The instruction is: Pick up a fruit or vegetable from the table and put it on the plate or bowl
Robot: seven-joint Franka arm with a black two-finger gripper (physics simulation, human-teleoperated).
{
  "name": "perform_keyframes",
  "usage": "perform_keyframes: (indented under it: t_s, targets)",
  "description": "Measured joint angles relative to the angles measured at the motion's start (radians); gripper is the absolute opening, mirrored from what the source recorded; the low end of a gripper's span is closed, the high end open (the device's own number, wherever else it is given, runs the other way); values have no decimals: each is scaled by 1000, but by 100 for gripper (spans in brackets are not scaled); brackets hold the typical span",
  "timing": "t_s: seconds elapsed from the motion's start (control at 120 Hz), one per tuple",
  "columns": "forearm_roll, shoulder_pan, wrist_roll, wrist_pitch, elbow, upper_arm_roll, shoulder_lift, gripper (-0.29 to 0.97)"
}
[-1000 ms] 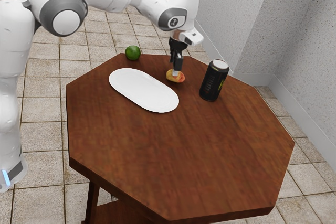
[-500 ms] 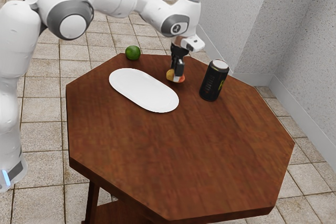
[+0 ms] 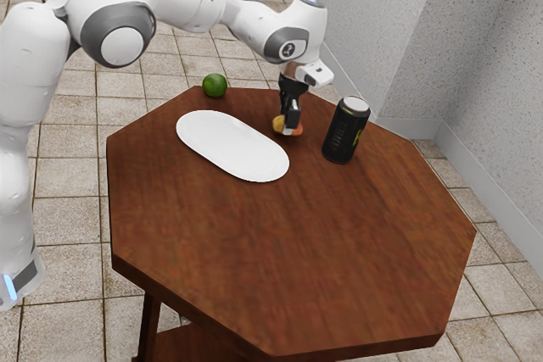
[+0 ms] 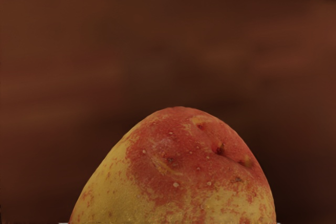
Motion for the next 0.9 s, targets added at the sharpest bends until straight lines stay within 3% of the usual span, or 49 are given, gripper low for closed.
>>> perform_keyframes:
  t_s: [0.083,0.217,0.45,0.9]
  targets:
    - [-1,2,-1,1,0,0,5,40]
    - [0,3,-5,3,-1,0,8,15]
    - [0,-7,-10,-14,-8,-6,-57,16]
    - [26,-15,-10,-42,-395,-88,-506,15]
